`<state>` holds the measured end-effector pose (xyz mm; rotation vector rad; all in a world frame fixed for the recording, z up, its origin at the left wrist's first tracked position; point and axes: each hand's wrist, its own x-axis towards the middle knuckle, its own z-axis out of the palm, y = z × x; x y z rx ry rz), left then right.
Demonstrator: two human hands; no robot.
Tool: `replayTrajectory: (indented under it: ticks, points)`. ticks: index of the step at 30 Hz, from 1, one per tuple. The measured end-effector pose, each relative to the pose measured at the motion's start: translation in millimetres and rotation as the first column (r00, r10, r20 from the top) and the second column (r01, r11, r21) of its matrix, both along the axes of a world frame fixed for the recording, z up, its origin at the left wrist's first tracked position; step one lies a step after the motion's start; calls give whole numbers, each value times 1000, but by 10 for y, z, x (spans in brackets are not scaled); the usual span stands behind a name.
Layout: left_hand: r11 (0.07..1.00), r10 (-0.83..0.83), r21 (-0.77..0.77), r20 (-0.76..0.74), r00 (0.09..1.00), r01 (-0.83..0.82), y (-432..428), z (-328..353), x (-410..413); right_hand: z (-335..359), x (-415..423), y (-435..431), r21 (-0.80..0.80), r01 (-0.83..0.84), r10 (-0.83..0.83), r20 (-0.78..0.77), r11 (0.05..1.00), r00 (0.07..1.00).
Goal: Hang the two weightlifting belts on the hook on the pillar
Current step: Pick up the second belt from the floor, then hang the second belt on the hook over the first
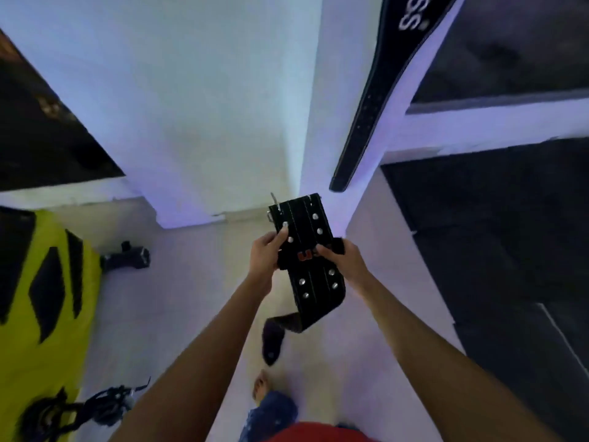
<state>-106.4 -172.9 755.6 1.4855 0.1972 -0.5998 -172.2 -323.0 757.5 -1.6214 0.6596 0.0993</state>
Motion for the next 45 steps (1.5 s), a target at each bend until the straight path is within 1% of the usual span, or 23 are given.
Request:
replayTrajectory:
  ticks: [2,4,6,7,9,11,13,16,18,20,21,24,27,29,32,35,38,41,42,43,45]
  points:
    - [993,1,-115,96,995,10,-105,391,-149,336,-118,-62,28,68,-71,105,997,992]
    - [976,-10,-210,201,979,53,-189,753,-324,702,-227,-75,97,89,-109,231,991,967]
    - [949,44,-311,296,954,52,-254,1103,-565,1049,-393,-55,164,75,-127,338,984,933]
    - [944,80,-328,344,936,40,-260,1252,-653,1200,-446,-34,182,76,-140,372,980,918]
    - [961,118,-277,429,895,6,-262,1482,-799,1475,-496,-11,209,93,-175,419,973,891]
    - [981,129,-193,506,853,-34,-274,1681,-1115,1779,-614,-46,198,47,-140,483,979,864]
    - [989,120,-135,548,828,-54,-280,1779,-1433,2079,-711,-73,182,-2,-98,540,983,836]
    - [979,177,-184,562,808,-86,-265,1965,-1721,2476,-859,-103,118,-71,-15,602,990,798]
    - [963,242,-241,586,773,-119,-297,2174,-1754,2660,-956,-143,38,-119,67,638,992,767]
    - [935,307,-329,565,766,-132,-381,2408,-1774,2712,-1071,-198,-49,-168,159,643,985,749]
    - [914,338,-382,531,777,-136,-431,2523,-1769,2673,-1145,-233,-72,-185,188,632,980,752]
    - [863,408,-474,452,793,-174,-536,2833,-1713,2380,-1372,-359,-41,-177,167,590,983,790]
    - [857,409,-485,432,804,-176,-595,3058,-1667,2176,-1564,-496,-17,-168,149,553,986,820]
    - [868,378,-472,427,821,-154,-651,3147,-1675,2230,-1622,-538,16,-198,159,530,980,833]
    - [880,348,-456,425,836,-134,-808,3240,-1735,2548,-1582,-595,107,-220,114,597,970,794]
    - [883,312,-457,410,857,-103,-950,3262,-1801,2871,-1538,-661,164,-180,33,645,970,764]
    - [910,222,-414,456,862,-16,-1022,3194,-1875,2953,-1503,-716,278,-97,-97,610,956,787]
    - [945,187,-326,566,803,10,-1052,2916,-2051,2958,-1407,-744,324,25,-209,549,946,809]
    - [953,163,-303,575,802,24,-1033,2760,-2126,2958,-1392,-754,329,51,-230,533,943,814]
    - [961,116,-271,560,820,49,-992,2569,-2188,2948,-1385,-769,329,78,-247,514,941,822]
    - [977,-66,-141,508,859,158,-859,2183,-2258,2872,-1388,-808,313,133,-275,470,940,839]
